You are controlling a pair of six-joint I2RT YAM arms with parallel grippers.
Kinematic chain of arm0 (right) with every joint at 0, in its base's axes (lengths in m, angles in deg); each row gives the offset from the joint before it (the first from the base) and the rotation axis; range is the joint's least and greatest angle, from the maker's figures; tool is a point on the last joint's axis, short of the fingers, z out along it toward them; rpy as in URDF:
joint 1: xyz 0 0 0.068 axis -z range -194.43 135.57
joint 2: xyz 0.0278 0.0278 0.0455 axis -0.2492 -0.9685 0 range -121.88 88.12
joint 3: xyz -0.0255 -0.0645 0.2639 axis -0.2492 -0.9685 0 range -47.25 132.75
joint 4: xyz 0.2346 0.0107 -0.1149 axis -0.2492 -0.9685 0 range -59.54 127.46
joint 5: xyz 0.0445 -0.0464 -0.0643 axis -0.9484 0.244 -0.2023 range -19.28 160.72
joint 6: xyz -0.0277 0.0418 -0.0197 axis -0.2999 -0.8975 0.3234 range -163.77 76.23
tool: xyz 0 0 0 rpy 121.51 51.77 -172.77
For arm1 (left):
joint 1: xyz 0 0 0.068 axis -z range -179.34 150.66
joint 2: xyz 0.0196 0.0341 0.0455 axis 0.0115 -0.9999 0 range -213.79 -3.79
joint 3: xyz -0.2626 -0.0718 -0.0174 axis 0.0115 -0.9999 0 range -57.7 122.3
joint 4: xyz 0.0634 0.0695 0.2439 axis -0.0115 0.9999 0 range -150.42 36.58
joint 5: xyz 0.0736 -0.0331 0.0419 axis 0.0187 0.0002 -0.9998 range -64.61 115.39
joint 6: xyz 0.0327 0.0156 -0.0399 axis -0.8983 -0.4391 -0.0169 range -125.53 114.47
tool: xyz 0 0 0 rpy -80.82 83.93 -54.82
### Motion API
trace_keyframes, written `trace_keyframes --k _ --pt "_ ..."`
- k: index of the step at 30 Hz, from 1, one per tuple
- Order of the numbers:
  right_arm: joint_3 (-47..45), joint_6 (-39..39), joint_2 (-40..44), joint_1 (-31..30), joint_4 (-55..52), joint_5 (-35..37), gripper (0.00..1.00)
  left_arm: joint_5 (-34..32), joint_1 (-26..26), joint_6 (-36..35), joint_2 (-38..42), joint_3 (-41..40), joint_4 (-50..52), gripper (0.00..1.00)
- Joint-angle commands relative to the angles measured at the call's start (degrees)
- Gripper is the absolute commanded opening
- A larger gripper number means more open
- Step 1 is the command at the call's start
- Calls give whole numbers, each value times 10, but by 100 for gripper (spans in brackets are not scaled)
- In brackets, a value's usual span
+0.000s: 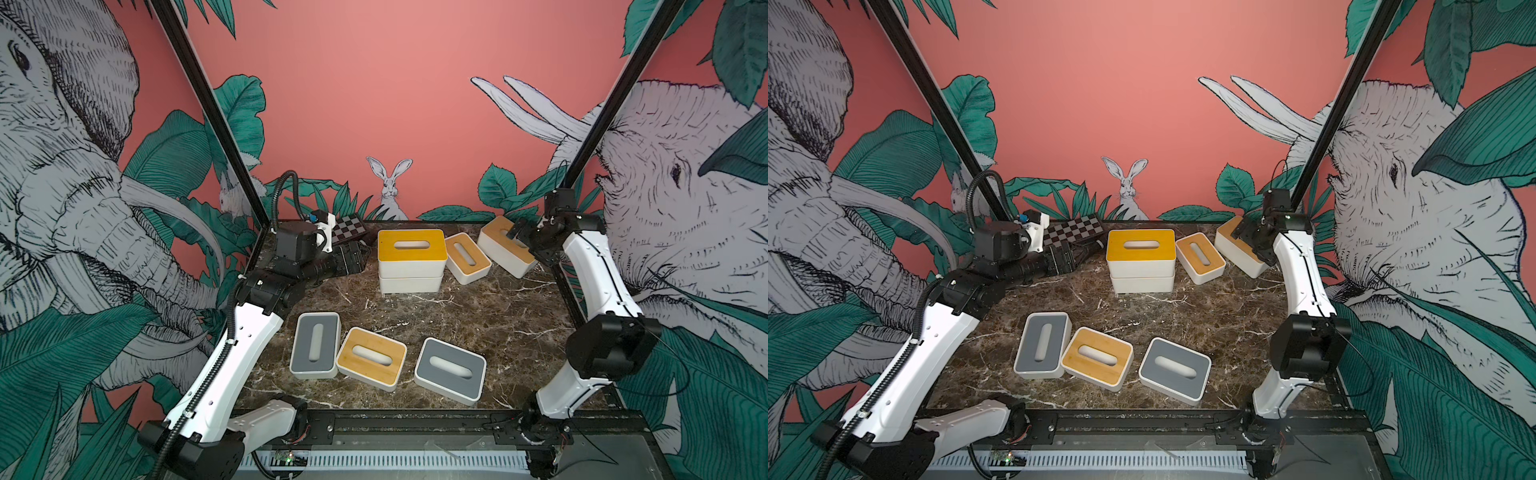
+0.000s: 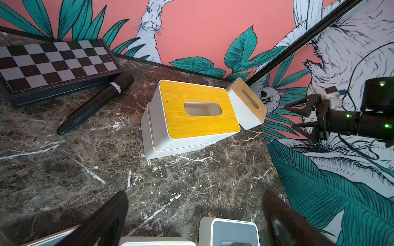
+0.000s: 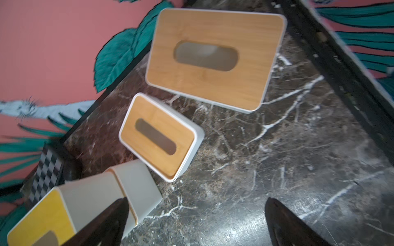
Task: Stack the tissue boxes
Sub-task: Pick up the tissue box from the center of the board.
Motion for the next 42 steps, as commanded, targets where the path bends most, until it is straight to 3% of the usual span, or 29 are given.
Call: trace_keyframes --k 1,9,14,17,23,34,42 --pt "7 -95 -21 15 -33 52 99 13 -4 12 8 -10 -15 100" --pt "2 -316 -71 16 -17 41 95 26 -4 35 10 -35 -45 99" --pt "-58 -491 -88 15 97 9 93 25 -4 38 22 -46 -45 100" --pt "-53 -557 -119 15 130 -10 91 23 -4 34 27 -46 -36 100" --pt "-7 -617 -164 17 135 7 91 27 -4 27 23 -49 -30 100" --pt "77 -649 -229 26 97 9 88 62 -4 10 -23 -12 -13 100" --pt "36 -660 -226 30 128 17 76 61 -4 18 -22 -22 -26 100"
